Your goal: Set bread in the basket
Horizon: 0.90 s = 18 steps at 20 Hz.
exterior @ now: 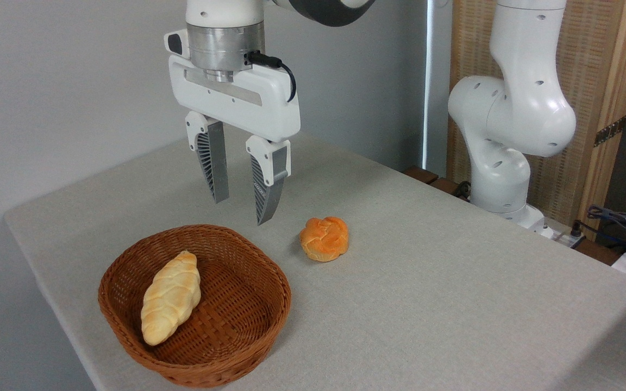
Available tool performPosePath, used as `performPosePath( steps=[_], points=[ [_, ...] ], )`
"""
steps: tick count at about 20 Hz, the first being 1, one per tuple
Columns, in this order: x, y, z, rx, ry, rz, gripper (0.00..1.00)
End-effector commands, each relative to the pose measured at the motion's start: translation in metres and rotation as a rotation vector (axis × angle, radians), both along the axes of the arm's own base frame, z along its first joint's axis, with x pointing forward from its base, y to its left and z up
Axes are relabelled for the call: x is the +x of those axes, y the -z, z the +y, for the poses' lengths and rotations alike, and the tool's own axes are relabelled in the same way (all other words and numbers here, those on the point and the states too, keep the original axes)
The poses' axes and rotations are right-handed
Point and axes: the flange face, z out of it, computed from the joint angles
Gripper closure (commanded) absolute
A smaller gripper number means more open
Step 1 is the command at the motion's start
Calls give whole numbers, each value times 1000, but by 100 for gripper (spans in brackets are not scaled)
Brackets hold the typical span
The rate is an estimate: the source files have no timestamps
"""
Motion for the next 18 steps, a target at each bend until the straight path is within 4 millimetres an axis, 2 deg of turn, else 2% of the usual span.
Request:
performPosePath(
  steps=[1,3,6,10,11,15,18],
  points=[
    [-5,-1,-3,-11,18,32,0],
    [-15,3,-10,-10,34,41,0],
    [-44,16,-6,-10,37,69,0],
    [-76,56,-8,-1,48,150,0],
    [-82,62,-13,1,62,160,0],
    [-98,100,-42,26,136,232,0],
    [-103,124,-47,37,166,282,0]
  ],
)
